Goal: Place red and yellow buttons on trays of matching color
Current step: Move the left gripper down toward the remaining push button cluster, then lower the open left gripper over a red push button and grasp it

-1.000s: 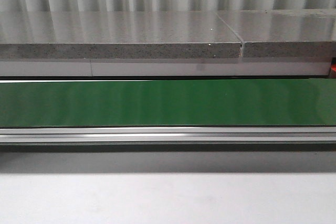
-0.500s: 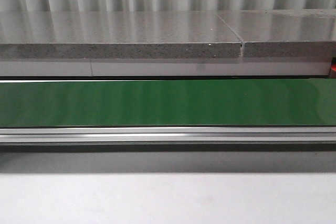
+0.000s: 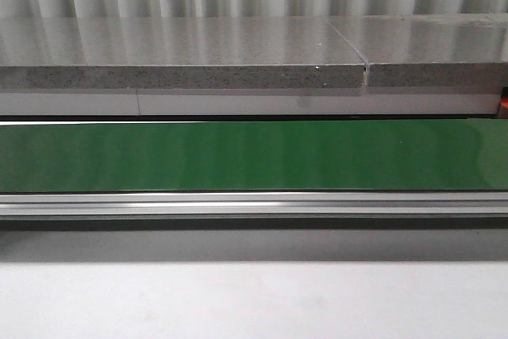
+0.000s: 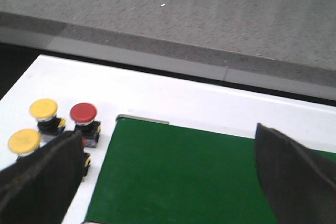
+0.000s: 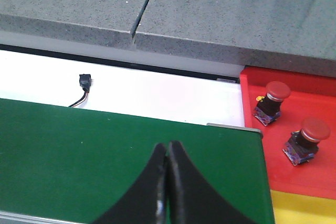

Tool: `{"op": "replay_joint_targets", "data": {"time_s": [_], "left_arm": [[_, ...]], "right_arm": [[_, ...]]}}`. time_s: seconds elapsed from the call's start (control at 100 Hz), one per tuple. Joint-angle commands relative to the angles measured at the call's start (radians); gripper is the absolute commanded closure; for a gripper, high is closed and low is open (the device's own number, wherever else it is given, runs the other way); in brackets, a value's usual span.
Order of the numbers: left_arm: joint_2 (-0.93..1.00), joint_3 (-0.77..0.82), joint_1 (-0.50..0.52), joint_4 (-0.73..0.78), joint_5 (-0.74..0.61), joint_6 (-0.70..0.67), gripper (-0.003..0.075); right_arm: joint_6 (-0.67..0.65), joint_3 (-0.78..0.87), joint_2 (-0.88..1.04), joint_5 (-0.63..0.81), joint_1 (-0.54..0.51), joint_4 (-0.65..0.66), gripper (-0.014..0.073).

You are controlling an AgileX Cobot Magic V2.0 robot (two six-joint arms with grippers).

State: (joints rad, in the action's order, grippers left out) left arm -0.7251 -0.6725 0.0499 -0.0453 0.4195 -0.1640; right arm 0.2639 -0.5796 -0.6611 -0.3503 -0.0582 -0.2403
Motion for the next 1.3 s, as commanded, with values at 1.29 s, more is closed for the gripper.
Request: {"op": "replay_joint_targets", "data": {"time_s": [1.29], "left_arm": [[-0.957,-0.461,0.278,-0.093,0.058,-0.037,0.0115]], "right_arm": [[0.0,-0.027,0.006,0.067,0.001,-0.007,0.0662]]}}
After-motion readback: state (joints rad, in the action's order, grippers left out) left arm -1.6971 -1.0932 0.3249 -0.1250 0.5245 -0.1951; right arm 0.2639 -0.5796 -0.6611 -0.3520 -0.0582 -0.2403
